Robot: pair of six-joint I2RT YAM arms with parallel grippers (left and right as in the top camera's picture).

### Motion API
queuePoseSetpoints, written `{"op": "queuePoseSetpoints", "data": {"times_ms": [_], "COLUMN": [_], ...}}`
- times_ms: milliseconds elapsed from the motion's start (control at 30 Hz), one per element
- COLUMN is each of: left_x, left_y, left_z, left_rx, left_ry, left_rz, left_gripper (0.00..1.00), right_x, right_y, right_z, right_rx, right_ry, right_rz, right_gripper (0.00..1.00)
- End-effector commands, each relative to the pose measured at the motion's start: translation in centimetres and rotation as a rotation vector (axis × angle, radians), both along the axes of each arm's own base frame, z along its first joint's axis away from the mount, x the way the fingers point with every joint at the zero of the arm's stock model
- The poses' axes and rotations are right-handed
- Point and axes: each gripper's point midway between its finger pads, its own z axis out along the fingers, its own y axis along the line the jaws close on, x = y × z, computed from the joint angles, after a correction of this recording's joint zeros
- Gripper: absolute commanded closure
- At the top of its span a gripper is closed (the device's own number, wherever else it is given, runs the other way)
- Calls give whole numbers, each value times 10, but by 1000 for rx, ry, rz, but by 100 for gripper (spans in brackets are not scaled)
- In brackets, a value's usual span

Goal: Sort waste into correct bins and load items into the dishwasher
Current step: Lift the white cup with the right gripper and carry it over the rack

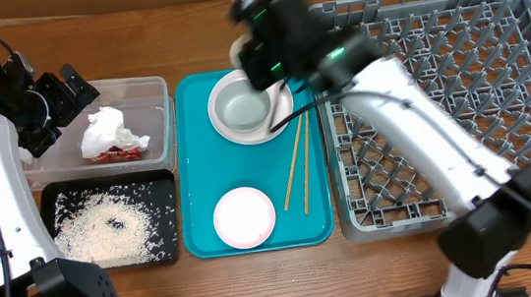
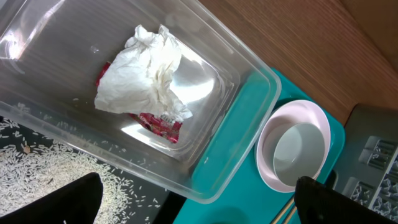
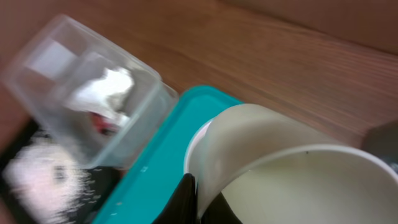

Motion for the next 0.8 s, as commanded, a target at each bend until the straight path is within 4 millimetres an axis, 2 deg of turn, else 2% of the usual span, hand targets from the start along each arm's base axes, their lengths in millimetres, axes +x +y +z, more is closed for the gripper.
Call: {"op": "queuePoseSetpoints", "data": {"times_ms": [0, 167, 233, 367, 567, 767], "left_x": [1, 1, 1, 1, 1, 1], "left_y": [1, 1, 1, 1, 1, 1], "left_z": [11, 11, 11, 11, 11, 11], "left_rx": [12, 12, 12, 12, 12, 12], "left_ry": [-27, -27, -27, -27, -27, -27], "left_rz": [9, 9, 9, 9, 9, 9], "left_gripper": [0, 0, 0, 0, 0, 0], "right_x": [-12, 6, 17, 28, 50, 68], "right_y": [-17, -69, -91, -119, -136, -136], "right_z": [42, 49, 45, 37, 0, -38], "right_rx": [323, 475, 516, 608, 659, 666], "right_ry": [79, 68, 66, 49, 82, 101], "right_rz": [272, 353, 350, 396, 388, 383], "right_gripper": [96, 96, 96, 96, 96, 96]}}
